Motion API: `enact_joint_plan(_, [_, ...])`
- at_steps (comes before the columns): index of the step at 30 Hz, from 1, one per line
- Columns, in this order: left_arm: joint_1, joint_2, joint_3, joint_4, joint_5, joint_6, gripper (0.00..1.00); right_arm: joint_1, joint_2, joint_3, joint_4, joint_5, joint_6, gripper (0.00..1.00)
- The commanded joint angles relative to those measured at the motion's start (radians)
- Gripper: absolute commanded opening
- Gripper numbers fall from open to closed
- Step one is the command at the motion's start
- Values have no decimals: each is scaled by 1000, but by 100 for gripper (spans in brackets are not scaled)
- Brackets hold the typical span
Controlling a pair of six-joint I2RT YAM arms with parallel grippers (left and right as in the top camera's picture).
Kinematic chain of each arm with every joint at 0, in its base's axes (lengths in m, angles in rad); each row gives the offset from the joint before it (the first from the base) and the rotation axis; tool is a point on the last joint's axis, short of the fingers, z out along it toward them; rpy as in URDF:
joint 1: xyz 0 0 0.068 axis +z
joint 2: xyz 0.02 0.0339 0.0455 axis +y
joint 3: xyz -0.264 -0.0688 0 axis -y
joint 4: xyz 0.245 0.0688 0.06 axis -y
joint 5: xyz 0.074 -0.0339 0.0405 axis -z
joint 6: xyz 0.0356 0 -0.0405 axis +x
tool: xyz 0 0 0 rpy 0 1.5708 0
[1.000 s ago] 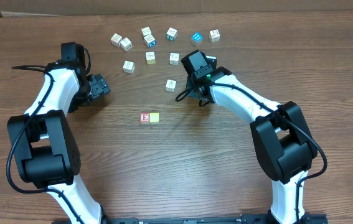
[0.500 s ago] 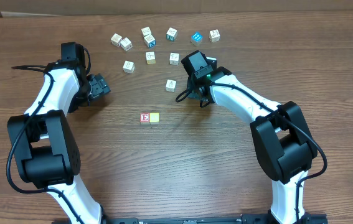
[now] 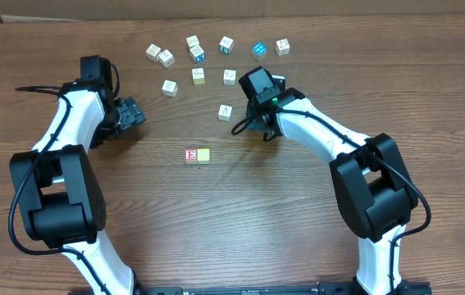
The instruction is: Form a horizontal line
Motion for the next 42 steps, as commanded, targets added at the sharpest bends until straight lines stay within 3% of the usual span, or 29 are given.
enact_joint_plan(1, [-5, -12, -5, 1, -12, -3, 100, -2, 5, -6, 3, 12, -5, 29])
enact_joint_plan(15, [-5, -11, -5, 1, -12, -3, 100, -2, 5, -6, 2, 13, -5, 29])
enact_joint_plan(19, [-5, -12, -5, 1, -12, -3, 99, -2, 5, -6, 3, 13, -5, 37])
enact_joint_plan(42, [-5, -11, -5, 1, -12, -3, 100, -2, 5, -6, 2, 12, -5, 38])
